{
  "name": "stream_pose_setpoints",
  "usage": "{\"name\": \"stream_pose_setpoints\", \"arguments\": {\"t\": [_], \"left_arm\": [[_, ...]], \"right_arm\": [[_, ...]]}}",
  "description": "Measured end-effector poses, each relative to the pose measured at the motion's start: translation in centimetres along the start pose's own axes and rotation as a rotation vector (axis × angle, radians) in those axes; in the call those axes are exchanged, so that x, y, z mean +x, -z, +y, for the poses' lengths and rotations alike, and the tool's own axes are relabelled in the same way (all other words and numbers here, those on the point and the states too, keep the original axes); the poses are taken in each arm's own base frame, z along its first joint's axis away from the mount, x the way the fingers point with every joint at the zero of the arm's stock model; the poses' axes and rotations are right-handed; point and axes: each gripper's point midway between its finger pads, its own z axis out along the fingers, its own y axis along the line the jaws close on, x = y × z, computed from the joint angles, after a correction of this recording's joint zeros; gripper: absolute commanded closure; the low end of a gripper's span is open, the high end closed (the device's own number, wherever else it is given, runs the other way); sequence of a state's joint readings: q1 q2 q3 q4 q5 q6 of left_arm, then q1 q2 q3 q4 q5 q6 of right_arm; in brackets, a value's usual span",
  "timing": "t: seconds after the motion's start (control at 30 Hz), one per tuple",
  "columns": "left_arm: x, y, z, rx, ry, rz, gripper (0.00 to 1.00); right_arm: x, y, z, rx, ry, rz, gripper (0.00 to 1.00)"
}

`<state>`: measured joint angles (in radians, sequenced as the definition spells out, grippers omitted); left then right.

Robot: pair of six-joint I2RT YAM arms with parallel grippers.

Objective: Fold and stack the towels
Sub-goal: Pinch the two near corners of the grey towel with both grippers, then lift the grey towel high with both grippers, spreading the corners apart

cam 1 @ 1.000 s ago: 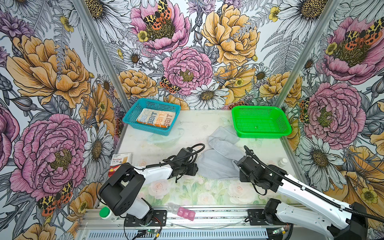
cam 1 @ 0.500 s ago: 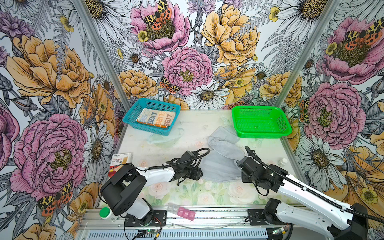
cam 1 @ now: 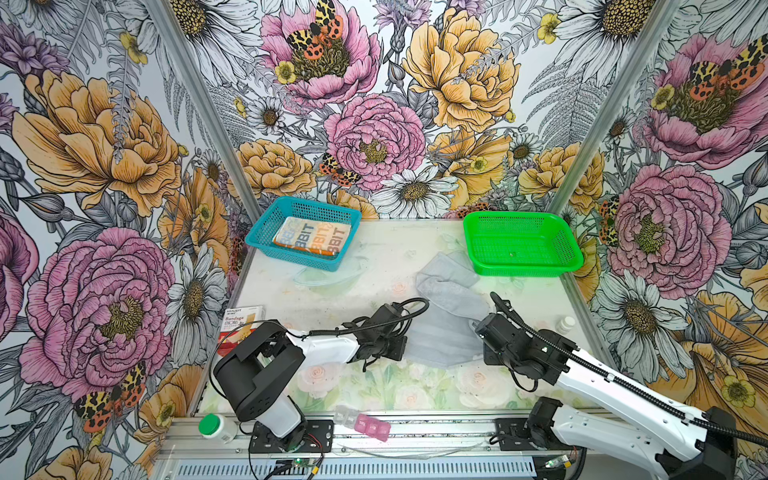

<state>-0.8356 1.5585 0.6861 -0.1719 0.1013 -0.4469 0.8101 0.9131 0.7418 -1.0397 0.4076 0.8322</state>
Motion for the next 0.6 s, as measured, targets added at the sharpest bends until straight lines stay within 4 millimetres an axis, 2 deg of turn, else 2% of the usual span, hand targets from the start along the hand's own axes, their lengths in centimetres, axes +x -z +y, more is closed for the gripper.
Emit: {"name": "stream_pose_setpoints", "arguments": {"t": [0.13,0.27,0.33,0.43,0.5,0.6], "left_arm": [[0.1,2.3,-0.1,-0.005,0.000,0.000,1.00],[-2.0,7.7,-1.9,0.048,-0.020,-0.097,1.00],[-4.2,11.4,-3.6,0.091,-0.042,-0.180,1.00],[-8.0,18.3,-6.3,0.157,-0.085,-0.334,1.00],[-10.2,23.9,-7.9,0.201,-0.115,-0.454,1.00],[-11.8,32.0,-9.6,0.258,-0.163,-0.631,1.00]], "right_arm": [[-1.1,1.4,0.5,-0.056,0.009,-0.044,1.00],[-4.0,5.1,2.1,-0.211,0.001,-0.159,1.00],[-5.6,7.6,2.8,-0.294,0.000,-0.224,1.00],[-8.3,11.9,3.9,-0.414,0.008,-0.325,1.00],[-10.3,15.4,4.4,-0.490,0.010,-0.405,1.00],[-13.0,20.8,4.3,-0.588,0.007,-0.539,1.00]]}}
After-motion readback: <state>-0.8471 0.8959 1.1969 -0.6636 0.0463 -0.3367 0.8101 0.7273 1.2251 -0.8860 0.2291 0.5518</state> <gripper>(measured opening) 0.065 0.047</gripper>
